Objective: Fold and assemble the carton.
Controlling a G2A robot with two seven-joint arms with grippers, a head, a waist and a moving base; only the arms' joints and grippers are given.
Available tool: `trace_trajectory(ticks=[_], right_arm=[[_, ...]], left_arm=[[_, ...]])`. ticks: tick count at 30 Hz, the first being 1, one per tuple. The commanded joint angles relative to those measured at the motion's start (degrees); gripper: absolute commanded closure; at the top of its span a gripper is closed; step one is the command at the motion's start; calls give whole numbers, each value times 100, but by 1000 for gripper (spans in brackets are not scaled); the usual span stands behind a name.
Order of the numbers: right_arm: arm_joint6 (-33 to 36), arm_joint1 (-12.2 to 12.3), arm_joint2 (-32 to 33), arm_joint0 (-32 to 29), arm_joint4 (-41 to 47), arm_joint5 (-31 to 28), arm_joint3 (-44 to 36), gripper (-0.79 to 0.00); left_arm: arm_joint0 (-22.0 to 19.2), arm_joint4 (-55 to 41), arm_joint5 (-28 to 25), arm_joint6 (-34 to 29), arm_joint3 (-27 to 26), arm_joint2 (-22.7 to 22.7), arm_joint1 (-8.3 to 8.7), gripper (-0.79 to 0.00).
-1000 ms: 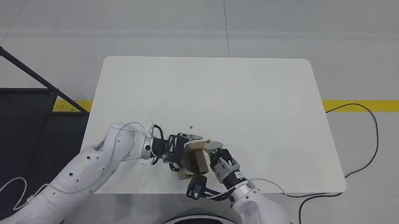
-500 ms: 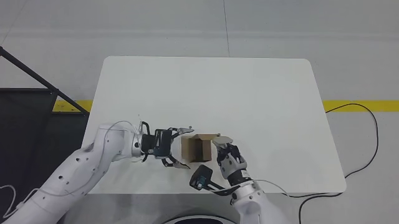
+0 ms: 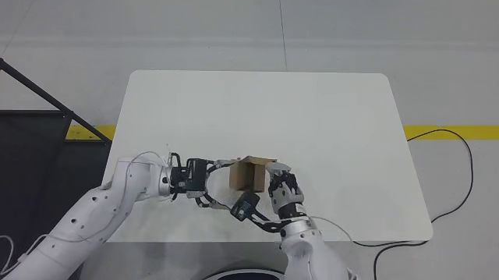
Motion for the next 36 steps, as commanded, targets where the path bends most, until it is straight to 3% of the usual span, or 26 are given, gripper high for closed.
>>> trace_trajectory(ticks=[1, 17, 26, 36], right_arm=[[57, -43, -46, 100, 2, -70, 69, 0], [-357, -218, -188, 336, -421, -225, 626, 0], [-524, -245, -125, 150, -779, -64, 568, 0], [-380, -327, -144, 109, -1121, -202, 576, 0]], left_arm=[[-84, -49, -23, -23, 107, 70, -33, -785], [-367, -527, -159, -20, 505, 233, -176, -785], [-363, -239, -342, 950, 694, 168, -61, -785], [-233, -912, -342, 950, 745, -37, 58, -785]])
